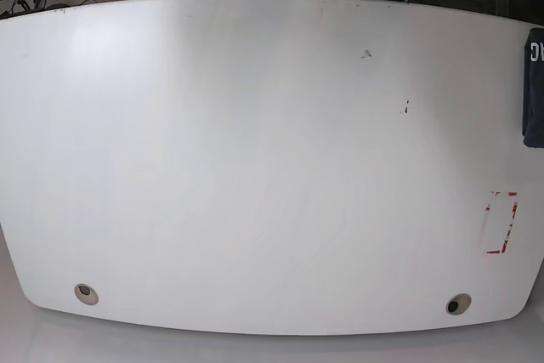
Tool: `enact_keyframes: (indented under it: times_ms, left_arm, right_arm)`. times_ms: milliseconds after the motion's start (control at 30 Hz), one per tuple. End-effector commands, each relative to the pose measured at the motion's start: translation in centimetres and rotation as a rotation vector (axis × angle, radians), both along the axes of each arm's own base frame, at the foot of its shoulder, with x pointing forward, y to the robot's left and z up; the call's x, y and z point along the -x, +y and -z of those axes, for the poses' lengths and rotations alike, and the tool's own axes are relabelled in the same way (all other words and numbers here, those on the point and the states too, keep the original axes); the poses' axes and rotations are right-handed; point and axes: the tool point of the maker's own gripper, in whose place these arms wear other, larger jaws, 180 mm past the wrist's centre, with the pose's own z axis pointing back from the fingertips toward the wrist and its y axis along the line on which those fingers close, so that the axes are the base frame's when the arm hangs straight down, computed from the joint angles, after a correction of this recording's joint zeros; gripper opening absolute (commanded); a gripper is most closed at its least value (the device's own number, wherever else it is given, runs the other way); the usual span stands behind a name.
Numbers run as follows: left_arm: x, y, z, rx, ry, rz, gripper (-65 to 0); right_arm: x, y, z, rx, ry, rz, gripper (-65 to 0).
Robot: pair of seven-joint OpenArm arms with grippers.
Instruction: Fold the T-shirt properly
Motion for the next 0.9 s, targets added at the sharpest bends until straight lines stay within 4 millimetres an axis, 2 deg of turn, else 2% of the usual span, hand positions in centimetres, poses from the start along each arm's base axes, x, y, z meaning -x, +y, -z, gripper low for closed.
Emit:
enact_keyframes:
  times_ms: [0, 133, 200, 400, 667, 733, 867]
  left_arm:
    - [1.2, 0.4, 2.1, 0.005, 0.061, -0.010, -30.6]
    - [1.0, 0.5, 4.5, 0.011, 0.112, -0.019, -30.6]
    - [1.9, 0.7, 6.1, 0.008, 0.182, -0.032, -30.6]
    - [2.2, 1.1, 9.9, 0.015, 0.328, -0.091, -30.6]
    - [0.7, 1.0, 11.5, 0.024, 0.371, -0.144, -30.3]
    - [0.1, 1.9, 12.0, -0.019, 0.378, -0.163, -30.3]
    - [0.3, 4.2, 12.7, -0.146, 0.397, -0.182, -30.4]
  right_arm:
    - [0.0, 0.4, 1.7, -0.005, 0.025, -0.023, -51.4]
    - [0.1, 1.1, 3.9, -0.006, 0.081, -0.036, -51.4]
    - [0.5, 1.3, 5.3, 0.004, 0.128, -0.040, -51.4]
    - [0.4, 2.4, 8.0, -0.001, 0.212, -0.064, -51.4]
    - [0.2, 3.8, 10.3, 0.007, 0.308, -0.149, -51.2]
    - [-0.1, 3.9, 10.8, 0.022, 0.331, -0.171, -50.7]
    - [-0.2, 4.3, 11.7, 0.040, 0.374, -0.206, -50.6]
